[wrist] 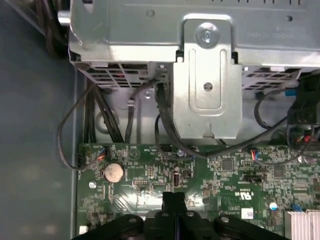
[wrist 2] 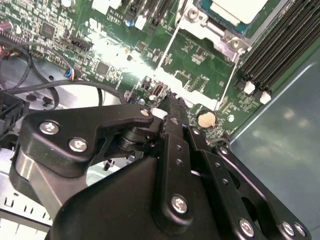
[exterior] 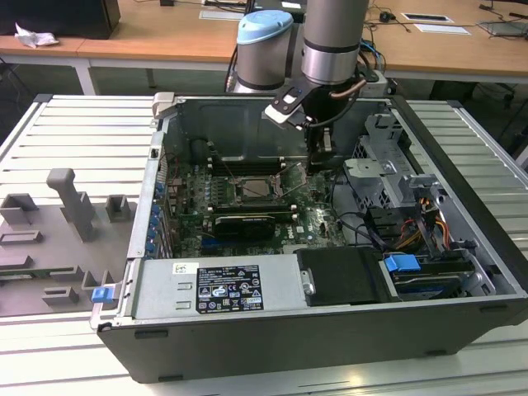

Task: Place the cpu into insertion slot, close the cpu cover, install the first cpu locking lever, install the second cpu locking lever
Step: 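Close the cpu cover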

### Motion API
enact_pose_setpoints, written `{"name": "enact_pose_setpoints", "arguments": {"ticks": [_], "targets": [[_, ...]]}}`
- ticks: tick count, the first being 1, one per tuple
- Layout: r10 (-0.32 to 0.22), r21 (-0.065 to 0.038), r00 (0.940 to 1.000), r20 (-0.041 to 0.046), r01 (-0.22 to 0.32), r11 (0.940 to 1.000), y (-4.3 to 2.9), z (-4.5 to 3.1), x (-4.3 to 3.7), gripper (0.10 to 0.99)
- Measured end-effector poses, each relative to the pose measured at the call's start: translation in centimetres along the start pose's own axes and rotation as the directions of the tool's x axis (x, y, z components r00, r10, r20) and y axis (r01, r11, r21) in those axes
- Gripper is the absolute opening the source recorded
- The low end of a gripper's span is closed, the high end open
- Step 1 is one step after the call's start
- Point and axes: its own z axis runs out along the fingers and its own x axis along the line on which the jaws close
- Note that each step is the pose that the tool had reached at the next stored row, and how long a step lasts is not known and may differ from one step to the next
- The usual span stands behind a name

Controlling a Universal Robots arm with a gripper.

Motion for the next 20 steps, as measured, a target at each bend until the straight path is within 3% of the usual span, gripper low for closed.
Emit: {"name": "enact_pose_setpoints", "arguments": {"ticks": [4, 9, 11, 13, 20], "targets": [[0.0, 0.003, 1.0, 0.0, 0.0, 1.0, 0.33, 0.22, 0.17, 0.106], [-0.001, 0.014, 1.0, -0.0006, 0.001, 0.9999, 0.44, 0.84, 0.22, 0.106], [-0.001, 0.014, 1.0, -0.0058, 0.001, 0.9999, 0.4, 0.89, 0.22, 0.106], [-0.001, 0.014, 0.9999, -0.0141, 0.001, 0.9999, 0.03, 0.89, 0.23, 0.106], [-0.001, 0.014, 0.9999, -0.0147, 0.001, 0.9999, -0.85, 0.83, 0.23, 0.106]]}}
